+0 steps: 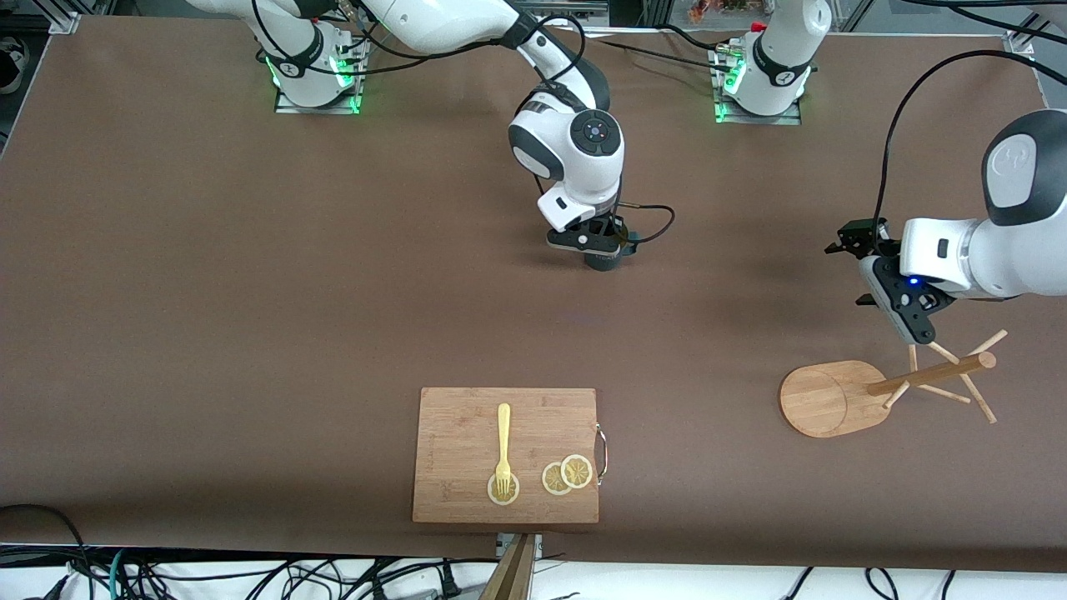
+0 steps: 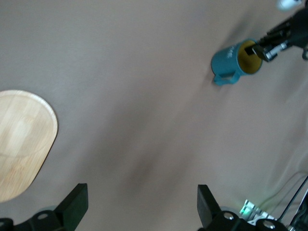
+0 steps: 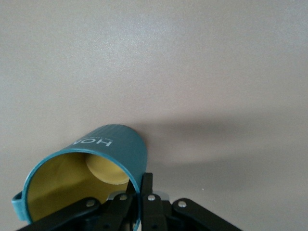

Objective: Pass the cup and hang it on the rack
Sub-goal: 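Carry the mug toward the table middle while the left gripper approaches, then set the mug down and withdraw the right gripper while the left gripper approaches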

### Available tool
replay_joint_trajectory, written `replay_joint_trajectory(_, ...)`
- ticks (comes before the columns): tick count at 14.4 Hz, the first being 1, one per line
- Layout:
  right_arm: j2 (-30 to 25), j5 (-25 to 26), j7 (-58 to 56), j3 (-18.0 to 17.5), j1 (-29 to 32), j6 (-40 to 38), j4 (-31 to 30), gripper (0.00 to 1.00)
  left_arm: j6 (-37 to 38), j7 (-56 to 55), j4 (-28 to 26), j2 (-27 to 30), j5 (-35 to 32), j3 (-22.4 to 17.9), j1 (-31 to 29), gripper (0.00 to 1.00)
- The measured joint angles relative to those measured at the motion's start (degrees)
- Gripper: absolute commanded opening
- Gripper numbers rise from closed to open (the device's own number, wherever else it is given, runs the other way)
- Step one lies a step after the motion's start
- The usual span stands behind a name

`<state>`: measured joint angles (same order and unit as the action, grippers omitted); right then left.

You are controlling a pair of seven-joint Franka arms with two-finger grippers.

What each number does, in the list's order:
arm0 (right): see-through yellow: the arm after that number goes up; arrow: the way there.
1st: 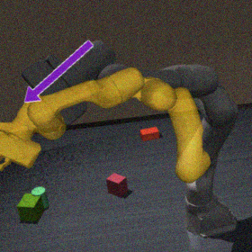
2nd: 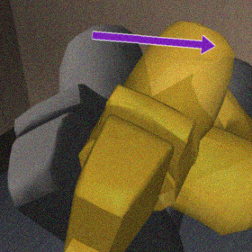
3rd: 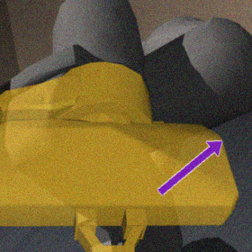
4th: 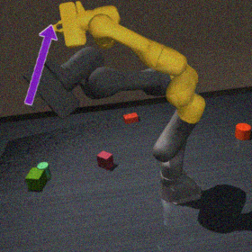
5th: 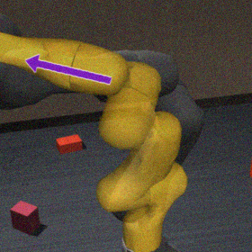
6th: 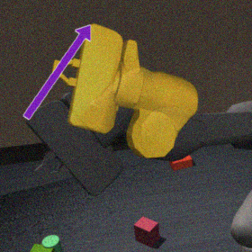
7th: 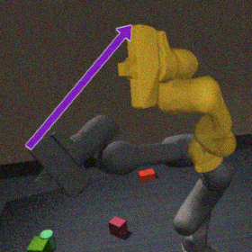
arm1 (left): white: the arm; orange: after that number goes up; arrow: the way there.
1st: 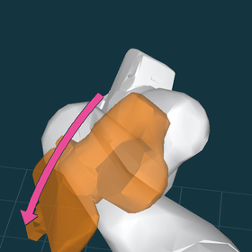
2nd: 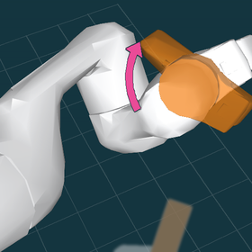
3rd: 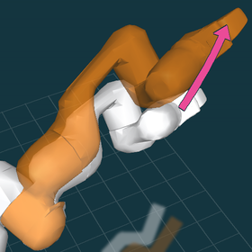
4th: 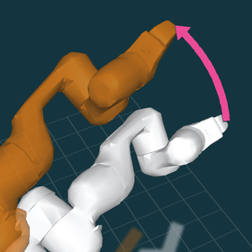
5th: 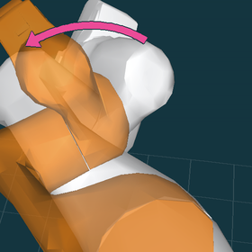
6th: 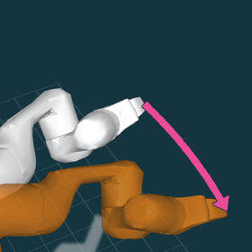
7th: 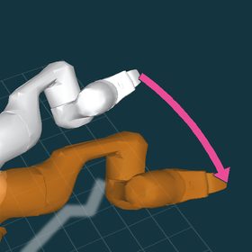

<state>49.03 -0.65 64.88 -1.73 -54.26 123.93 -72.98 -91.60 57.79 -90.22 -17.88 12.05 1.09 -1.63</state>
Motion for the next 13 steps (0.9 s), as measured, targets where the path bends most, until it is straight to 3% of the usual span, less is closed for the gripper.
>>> replay_joint_trajectory(2, 0.0, 0.0, 0.2, 0.0, 0.0, 0.0, 0.1, 0.47, -1.9, 6.7, -1.9, 0.0, 1.1, 0.0, 0.0, 1.0)
replay_joint_trajectory(3, 0.0, 0.0, 0.3, 0.1, 0.0, 0.1, 0.1, 0.56, -3.0, 10.3, -3.1, 0.0, 2.0, 0.1, 0.0, 1.0)
replay_joint_trajectory(5, 0.0, 0.0, 0.3, 0.3, 0.1, 0.0, 0.7, 0.6, -5.1, 16.4, -5.8, 0.0, 3.0, 0.3, 0.0, 1.0)
replay_joint_trajectory(6, 0.0, 0.0, 0.4, 0.3, 0.2, -0.2, 1.2, 0.7, -6.0, 19.1, -7.2, 0.0, 3.3, 0.6, 0.1, 1.0)
replay_joint_trajectory(8, -0.1, 0.0, 0.4, 0.5, 0.2, -1.9, 2.7, 1.0, -7.6, 23.0, -9.5, 0.0, 4.2, 1.2, 0.1, 1.0)
replay_joint_trajectory(13, -3.9, 0.0, 0.1, 1.3, 2.9, -11.7, 7.6, 1.0, -17.3, 26.9, -17.3, 1.9, 5.7, 6.6, 0.4, 1.0)
